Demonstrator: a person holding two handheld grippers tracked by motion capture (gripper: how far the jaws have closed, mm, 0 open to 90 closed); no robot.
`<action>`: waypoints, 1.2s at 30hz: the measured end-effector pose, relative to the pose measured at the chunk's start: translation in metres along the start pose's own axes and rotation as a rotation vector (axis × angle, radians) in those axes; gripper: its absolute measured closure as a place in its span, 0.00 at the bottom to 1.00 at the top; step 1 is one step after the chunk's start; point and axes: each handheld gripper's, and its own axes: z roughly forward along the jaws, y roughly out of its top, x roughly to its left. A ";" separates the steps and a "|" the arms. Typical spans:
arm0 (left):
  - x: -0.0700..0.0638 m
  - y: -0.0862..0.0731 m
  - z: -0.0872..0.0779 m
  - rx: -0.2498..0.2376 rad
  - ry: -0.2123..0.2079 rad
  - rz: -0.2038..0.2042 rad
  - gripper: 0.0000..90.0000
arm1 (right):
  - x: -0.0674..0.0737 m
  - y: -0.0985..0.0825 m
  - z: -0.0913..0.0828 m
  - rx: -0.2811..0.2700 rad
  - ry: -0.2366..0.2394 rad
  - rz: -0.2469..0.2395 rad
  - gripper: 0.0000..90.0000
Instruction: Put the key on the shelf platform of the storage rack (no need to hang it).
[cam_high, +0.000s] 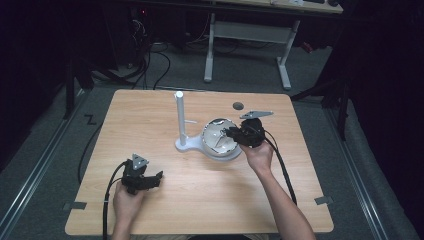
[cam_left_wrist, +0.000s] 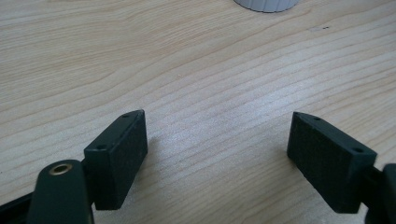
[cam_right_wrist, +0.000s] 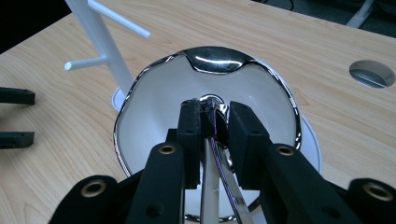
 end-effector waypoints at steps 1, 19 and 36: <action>0.000 0.000 0.000 0.000 0.000 0.000 0.23 | 0.000 0.000 0.001 0.004 0.000 -0.001 0.84; 0.000 0.000 0.000 -0.003 0.005 -0.002 0.23 | 0.005 0.003 0.030 0.025 -0.006 0.006 0.83; 0.000 0.000 0.000 -0.001 0.004 -0.004 0.23 | 0.004 0.009 0.047 0.054 -0.044 -0.012 0.81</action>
